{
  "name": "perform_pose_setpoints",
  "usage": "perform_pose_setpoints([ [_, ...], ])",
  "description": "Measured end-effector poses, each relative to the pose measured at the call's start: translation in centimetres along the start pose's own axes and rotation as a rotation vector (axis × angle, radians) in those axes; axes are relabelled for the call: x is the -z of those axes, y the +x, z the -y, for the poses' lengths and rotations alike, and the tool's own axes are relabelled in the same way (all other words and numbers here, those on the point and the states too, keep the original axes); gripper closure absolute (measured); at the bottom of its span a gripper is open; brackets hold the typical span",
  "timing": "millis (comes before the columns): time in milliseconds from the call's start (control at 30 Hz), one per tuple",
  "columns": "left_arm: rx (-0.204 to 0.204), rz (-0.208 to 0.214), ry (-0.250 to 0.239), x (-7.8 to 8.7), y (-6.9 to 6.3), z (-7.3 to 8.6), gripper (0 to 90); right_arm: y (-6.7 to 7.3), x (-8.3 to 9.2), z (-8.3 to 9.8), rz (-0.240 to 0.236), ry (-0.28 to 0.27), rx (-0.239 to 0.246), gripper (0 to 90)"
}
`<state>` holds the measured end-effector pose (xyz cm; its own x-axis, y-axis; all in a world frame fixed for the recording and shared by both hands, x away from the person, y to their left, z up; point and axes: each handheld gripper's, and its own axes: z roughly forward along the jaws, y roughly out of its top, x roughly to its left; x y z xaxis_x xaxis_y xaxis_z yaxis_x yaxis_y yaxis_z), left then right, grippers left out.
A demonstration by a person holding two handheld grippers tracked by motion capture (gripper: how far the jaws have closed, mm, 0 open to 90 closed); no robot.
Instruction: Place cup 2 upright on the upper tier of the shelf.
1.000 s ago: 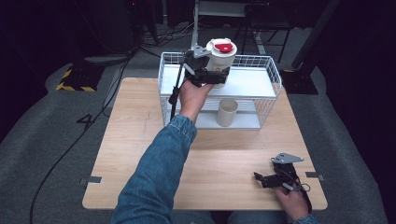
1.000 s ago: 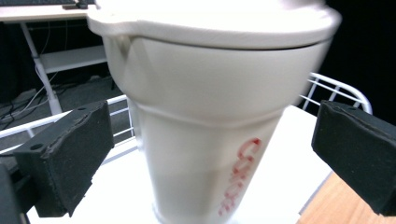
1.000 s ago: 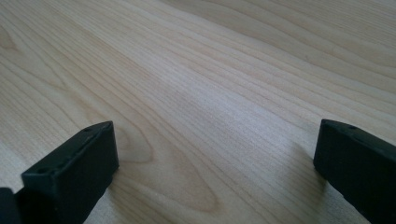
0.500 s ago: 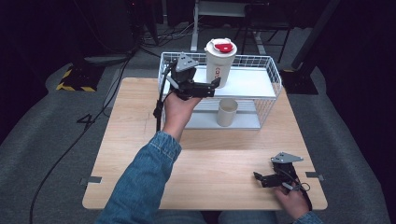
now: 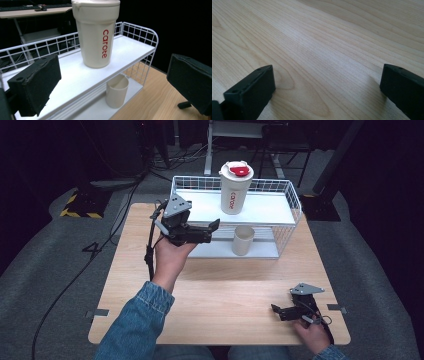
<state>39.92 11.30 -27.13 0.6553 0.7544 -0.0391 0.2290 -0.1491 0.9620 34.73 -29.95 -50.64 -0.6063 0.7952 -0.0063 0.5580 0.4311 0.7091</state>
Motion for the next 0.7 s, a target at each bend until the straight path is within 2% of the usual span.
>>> perform_pose_setpoints([
  [200,0.014,0.017,0.011,1.8,0.1,1.6,0.1,0.0,0.0,0.0,0.000,0.002,0.000,0.0],
  [567,-0.003,0.000,0.046,4.5,0.0,5.1,0.1,0.0,0.0,0.0,0.000,0.002,0.000,0.0],
  [700,0.004,0.009,0.072,5.0,0.3,6.4,0.3,0.0,0.0,0.0,0.000,0.002,0.001,0.0],
])
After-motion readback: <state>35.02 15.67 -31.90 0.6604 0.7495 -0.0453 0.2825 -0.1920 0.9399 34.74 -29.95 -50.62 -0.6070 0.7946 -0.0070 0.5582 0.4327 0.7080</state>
